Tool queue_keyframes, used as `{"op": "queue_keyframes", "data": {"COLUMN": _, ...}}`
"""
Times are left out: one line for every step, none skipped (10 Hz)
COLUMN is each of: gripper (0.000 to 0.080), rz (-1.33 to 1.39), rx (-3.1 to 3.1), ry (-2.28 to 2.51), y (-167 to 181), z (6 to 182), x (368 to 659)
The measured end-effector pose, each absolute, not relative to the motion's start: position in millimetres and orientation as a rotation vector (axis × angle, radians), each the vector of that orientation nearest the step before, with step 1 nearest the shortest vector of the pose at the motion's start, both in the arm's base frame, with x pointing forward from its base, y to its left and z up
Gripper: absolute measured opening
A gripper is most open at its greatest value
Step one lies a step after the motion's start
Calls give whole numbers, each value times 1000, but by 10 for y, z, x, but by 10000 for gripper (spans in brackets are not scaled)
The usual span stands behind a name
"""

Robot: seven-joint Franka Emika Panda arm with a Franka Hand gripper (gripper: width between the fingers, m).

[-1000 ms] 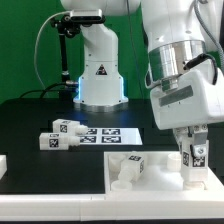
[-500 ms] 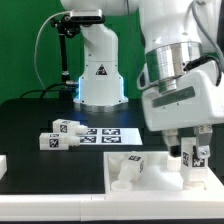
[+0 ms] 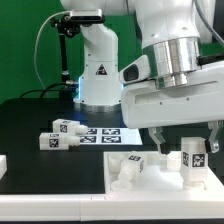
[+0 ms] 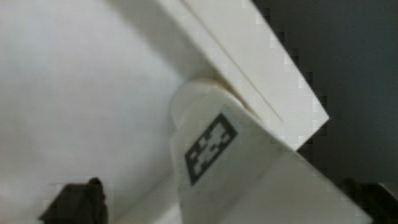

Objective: Assemble one leg

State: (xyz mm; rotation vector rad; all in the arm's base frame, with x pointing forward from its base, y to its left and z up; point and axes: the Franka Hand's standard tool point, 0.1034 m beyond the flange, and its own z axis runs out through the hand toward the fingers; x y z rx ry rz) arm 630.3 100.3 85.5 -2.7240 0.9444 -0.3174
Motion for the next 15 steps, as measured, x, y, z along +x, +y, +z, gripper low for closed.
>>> {"op": "queue_keyframes", "data": {"gripper": 648, "rz": -343, "rx": -2773, "ry": 818, "y": 989, "z": 896, "x": 6324}}
{"op": "queue_keyframes", "data": {"gripper": 648, "rz": -350, "rx": -2804, "ry": 741, "y": 981, "z": 877, "x": 6316}}
{"op": "queue_keyframes", "data": {"gripper": 648, "rz": -355, "rx": -2820, "ry": 699, "y": 980, "z": 873, "x": 6315}}
{"op": "queue_keyframes", "data": {"gripper": 648, "rz": -370, "rx": -2861, "ry": 577, "y": 972, "z": 875, "x": 6318}}
{"op": "queue_keyframes", "data": {"gripper": 648, "rz": -351, "rx": -2898, "ry": 480, "y": 1030, "z": 872, "x": 6307}}
{"op": "queue_keyframes", "data": {"gripper": 648, "rz": -315, "rx": -2970, "ry": 256, "y": 1200, "z": 910, "x": 6326}}
{"op": "queue_keyframes", "data": {"gripper": 648, "rz": -346, "rx": -3005, "ry": 35, "y": 1191, "z": 928, "x": 6392}}
{"op": "queue_keyframes", "data": {"gripper": 648, "rz": -355, "rx": -3018, "ry": -76, "y": 1059, "z": 871, "x": 6392}}
{"op": "queue_keyframes", "data": {"gripper": 648, "rz": -354, "rx": -3014, "ry": -35, "y": 1090, "z": 883, "x": 6392}}
{"op": "queue_keyframes", "data": {"gripper": 624, "rz": -354, "rx": -3014, "ry": -36, "y": 1091, "z": 881, "x": 6391}}
{"op": "queue_keyframes", "data": {"gripper": 478, "rz": -354, "rx": -3015, "ry": -34, "y": 1080, "z": 881, "x": 6393}}
{"op": "queue_keyframes", "data": {"gripper": 478, "rz": -354, "rx": -3015, "ry": -34, "y": 1080, "z": 881, "x": 6393}}
{"op": "queue_keyframes", "data": {"gripper": 328, "rz": -354, "rx": -3015, "ry": -34, "y": 1078, "z": 881, "x": 6393}}
{"op": "queue_keyframes", "data": {"gripper": 285, "rz": -354, "rx": -3015, "ry": -31, "y": 1077, "z": 881, "x": 6393}}
{"op": "queue_keyframes", "data": {"gripper": 285, "rz": -352, "rx": -3013, "ry": -8, "y": 1076, "z": 880, "x": 6394}}
